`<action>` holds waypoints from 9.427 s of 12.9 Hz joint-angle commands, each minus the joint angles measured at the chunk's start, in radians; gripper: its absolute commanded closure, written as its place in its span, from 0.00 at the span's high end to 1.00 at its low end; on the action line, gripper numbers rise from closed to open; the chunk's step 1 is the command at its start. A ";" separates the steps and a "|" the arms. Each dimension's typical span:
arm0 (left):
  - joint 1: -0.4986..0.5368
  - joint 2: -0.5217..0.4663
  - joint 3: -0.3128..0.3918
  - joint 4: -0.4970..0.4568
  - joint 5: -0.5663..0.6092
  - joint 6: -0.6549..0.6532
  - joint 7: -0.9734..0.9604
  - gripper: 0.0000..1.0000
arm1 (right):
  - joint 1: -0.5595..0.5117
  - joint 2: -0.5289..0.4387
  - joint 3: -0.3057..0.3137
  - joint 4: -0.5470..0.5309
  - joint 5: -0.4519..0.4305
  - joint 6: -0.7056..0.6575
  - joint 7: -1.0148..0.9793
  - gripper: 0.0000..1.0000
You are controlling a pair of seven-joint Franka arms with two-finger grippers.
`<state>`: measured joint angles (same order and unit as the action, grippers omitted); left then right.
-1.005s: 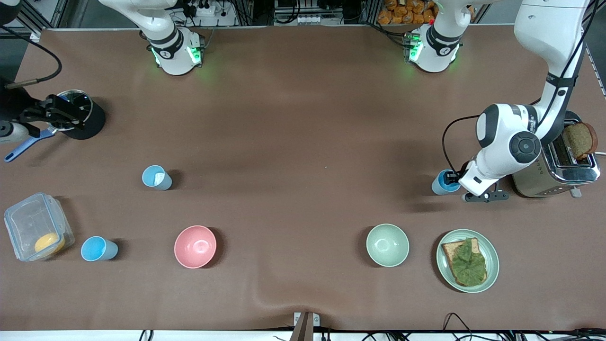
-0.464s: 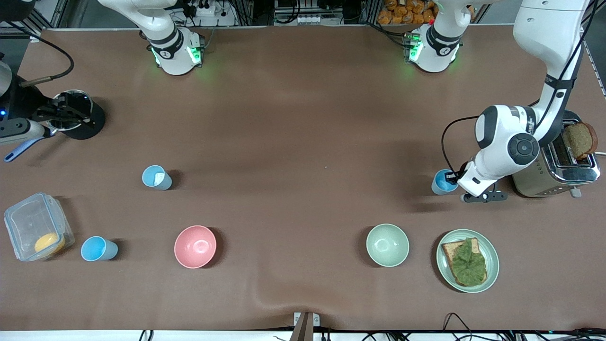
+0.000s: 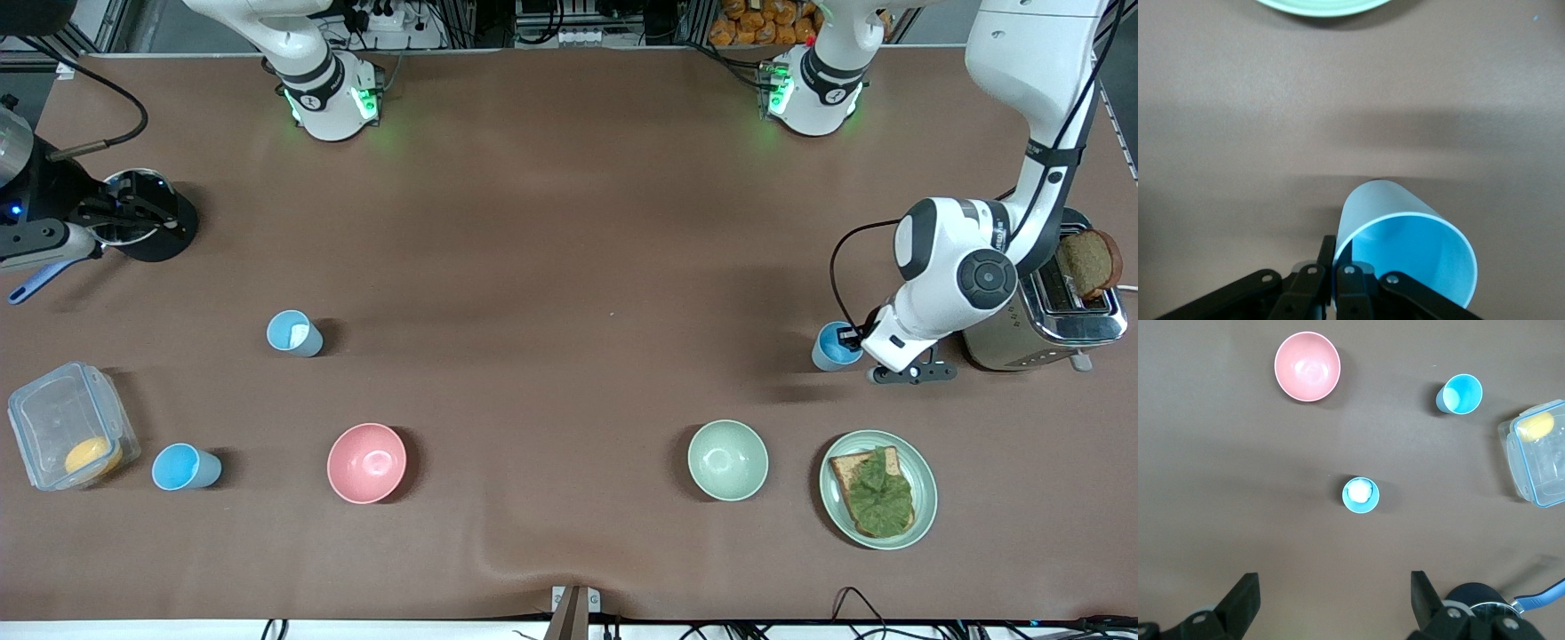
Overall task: Stack blue cups with both arms
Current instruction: 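Hold the cup in the left gripper while the right gripper reaches another, then grasp the blue cup near the pink bowl with the right gripper, then carry both held cups toward the table center with both grippers, then set the right cup down and open the right gripper, then lower the left cup into the placed cup while the right gripper withdraws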
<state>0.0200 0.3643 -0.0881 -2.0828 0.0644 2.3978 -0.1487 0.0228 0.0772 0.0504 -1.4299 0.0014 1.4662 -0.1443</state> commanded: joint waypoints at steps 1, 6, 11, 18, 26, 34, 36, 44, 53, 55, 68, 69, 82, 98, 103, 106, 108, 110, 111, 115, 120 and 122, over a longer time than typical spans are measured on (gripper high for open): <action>0.003 -0.041 -0.016 0.001 0.008 -0.006 0.009 0.00 | 0.003 0.006 -0.011 0.017 -0.017 -0.004 0.008 1.00; 0.003 -0.059 -0.065 0.024 0.008 -0.040 -0.012 0.00 | 0.002 0.006 -0.011 0.017 -0.008 -0.001 0.047 1.00; 0.005 -0.050 -0.078 0.035 0.006 -0.055 -0.012 0.00 | -0.084 0.013 -0.011 0.008 0.000 -0.013 0.046 1.00; 0.005 -0.051 -0.078 0.044 0.006 -0.055 -0.015 0.00 | -0.095 0.053 -0.009 0.008 -0.001 -0.035 0.037 1.00; 0.009 -0.045 -0.078 0.041 0.005 -0.060 -0.015 0.00 | -0.124 0.138 -0.011 -0.156 0.022 0.132 -0.009 1.00; 0.002 -0.084 -0.114 0.049 0.005 -0.077 -0.066 0.00 | -0.116 0.073 -0.011 -0.613 0.012 0.647 -0.020 1.00; 0.002 -0.091 -0.137 0.050 0.005 -0.077 -0.095 0.00 | -0.124 0.113 -0.011 -0.624 0.012 0.707 -0.024 1.00; -0.003 -0.056 -0.165 0.050 0.006 -0.075 -0.140 0.00 | -0.178 0.274 -0.011 -0.659 0.009 0.921 -0.117 1.00; -0.003 -0.050 -0.165 0.049 0.006 -0.075 -0.138 0.00 | -0.159 0.245 -0.009 -0.684 0.023 0.859 -0.104 1.00; -0.003 -0.048 -0.165 0.049 0.008 -0.075 -0.137 0.00 | -0.149 0.213 -0.009 -0.681 0.023 0.803 -0.104 1.00; -0.002 -0.041 -0.165 0.050 0.008 -0.074 -0.135 0.00 | -0.127 0.283 -0.009 -0.715 0.023 0.921 -0.098 0.24; -0.002 -0.041 -0.165 0.050 0.008 -0.074 -0.134 0.00 | -0.127 0.277 -0.009 -0.715 0.025 0.899 -0.086 0.02; -0.006 -0.050 -0.212 0.139 0.006 -0.161 -0.176 0.00 | 0.207 0.185 -0.007 -0.601 0.127 0.724 0.274 0.00; -0.162 0.059 -0.302 0.338 -0.031 -0.209 -0.581 0.00 | 0.643 0.418 0.016 -0.425 0.187 0.938 1.012 0.83; -0.244 0.094 -0.300 0.401 -0.029 -0.209 -0.722 0.00 | 0.544 0.279 0.011 -0.391 0.187 0.734 0.955 1.00; -0.336 0.113 -0.300 0.432 -0.028 -0.207 -0.863 0.00 | 0.412 0.158 0.015 -0.365 0.187 0.575 0.803 1.00; -0.411 0.140 -0.300 0.463 -0.025 -0.207 -0.954 0.00 | 0.288 0.096 0.020 -0.310 0.186 0.411 0.651 1.00; -0.465 0.163 -0.295 0.463 -0.015 -0.203 -0.989 0.00 | 0.170 0.011 0.020 -0.305 0.184 0.312 0.460 1.00; -0.482 0.171 -0.294 0.463 -0.015 -0.200 -0.997 0.00 | 0.110 -0.016 0.020 -0.290 0.186 0.256 0.375 1.00; -0.506 0.199 -0.292 0.463 -0.012 -0.192 -1.019 0.00 | -0.018 -0.025 0.020 -0.141 0.063 0.095 0.136 1.00; -0.517 0.222 -0.289 0.461 -0.014 -0.146 -1.019 0.00 | -0.032 -0.020 0.008 -0.098 0.017 0.072 0.095 1.00; -0.518 0.229 -0.289 0.461 -0.012 -0.146 -1.019 0.00 | -0.032 -0.019 0.008 -0.095 0.008 0.072 0.097 1.00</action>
<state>-0.4818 0.5753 -0.3881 -1.6463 0.0487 2.2484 -1.1479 0.0062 0.0436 0.0449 -1.5564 0.0329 1.5579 -0.0340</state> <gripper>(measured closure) 0.969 0.000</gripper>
